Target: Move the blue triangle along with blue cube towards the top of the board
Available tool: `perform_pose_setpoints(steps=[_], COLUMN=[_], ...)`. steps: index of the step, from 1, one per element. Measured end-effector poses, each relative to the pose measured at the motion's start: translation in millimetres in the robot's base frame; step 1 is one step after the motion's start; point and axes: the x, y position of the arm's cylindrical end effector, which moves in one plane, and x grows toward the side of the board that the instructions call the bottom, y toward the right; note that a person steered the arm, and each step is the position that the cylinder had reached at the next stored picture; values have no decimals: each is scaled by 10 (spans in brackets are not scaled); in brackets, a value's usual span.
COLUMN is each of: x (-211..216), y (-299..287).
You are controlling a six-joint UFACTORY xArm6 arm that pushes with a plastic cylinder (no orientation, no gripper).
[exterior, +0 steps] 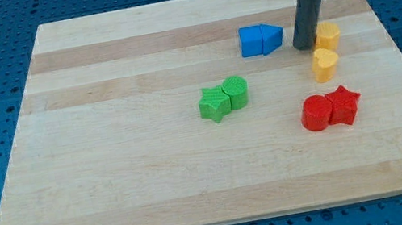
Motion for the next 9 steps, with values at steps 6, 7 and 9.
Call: perform_pose_setpoints(steps=[6,7,9], x=[-350,-228,194], y=[-787,-748,-842])
